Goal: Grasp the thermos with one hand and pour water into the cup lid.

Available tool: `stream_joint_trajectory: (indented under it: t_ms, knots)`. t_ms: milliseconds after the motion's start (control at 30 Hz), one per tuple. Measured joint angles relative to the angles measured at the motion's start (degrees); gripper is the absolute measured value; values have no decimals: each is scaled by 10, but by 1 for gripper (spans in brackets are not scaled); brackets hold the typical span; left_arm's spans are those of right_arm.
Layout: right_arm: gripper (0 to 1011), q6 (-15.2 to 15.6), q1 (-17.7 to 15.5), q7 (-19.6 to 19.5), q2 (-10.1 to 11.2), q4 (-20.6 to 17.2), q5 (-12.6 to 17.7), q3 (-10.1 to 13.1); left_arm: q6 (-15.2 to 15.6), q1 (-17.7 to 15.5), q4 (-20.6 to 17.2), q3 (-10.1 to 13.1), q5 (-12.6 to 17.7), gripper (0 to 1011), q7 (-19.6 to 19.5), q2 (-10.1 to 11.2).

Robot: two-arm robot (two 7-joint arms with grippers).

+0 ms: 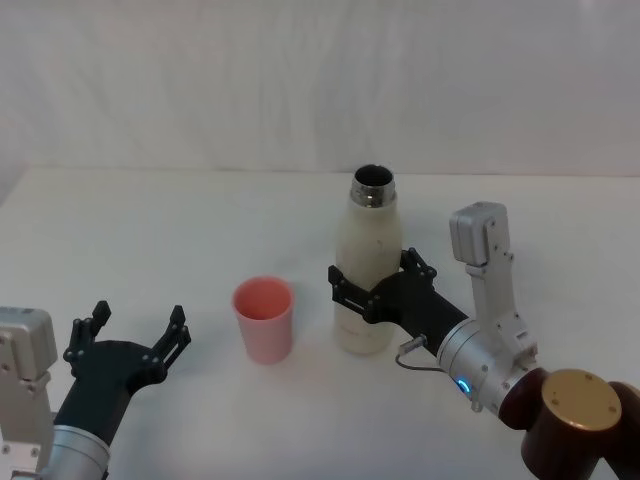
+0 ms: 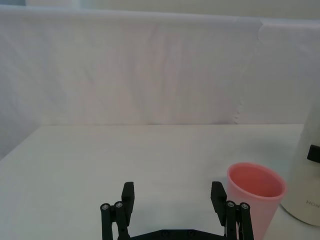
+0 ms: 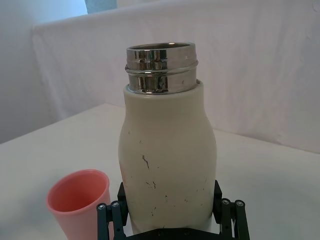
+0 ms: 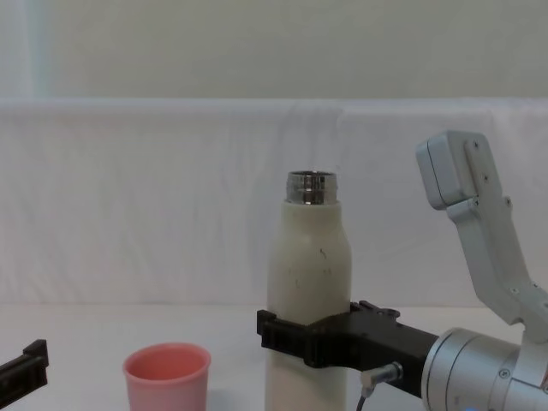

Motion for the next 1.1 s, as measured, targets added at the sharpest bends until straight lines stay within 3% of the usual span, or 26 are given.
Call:
stream_joint_trajectory:
  t_ms: [1100]
  knots:
    - [1001, 4, 1, 0, 2, 1, 1, -2, 0, 0, 0, 0, 0, 1001, 0, 0]
